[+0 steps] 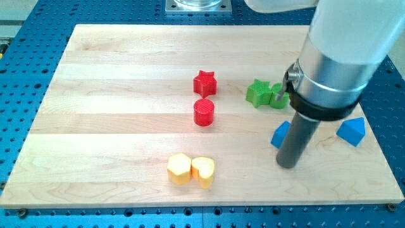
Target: Move the cube into the green circle
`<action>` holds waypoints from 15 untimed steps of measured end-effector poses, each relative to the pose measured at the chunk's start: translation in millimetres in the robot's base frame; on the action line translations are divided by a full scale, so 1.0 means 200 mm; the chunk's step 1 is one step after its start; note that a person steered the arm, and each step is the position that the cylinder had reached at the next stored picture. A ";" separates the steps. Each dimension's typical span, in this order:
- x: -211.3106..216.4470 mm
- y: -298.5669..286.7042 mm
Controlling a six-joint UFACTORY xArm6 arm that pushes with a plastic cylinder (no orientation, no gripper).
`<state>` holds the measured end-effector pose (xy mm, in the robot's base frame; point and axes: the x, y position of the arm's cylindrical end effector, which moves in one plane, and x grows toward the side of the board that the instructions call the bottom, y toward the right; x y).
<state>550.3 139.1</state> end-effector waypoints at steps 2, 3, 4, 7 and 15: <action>-0.18 -0.04; -0.17 -0.17; -0.27 -0.20; -0.36 -0.09; -0.21 0.10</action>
<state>508.6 158.9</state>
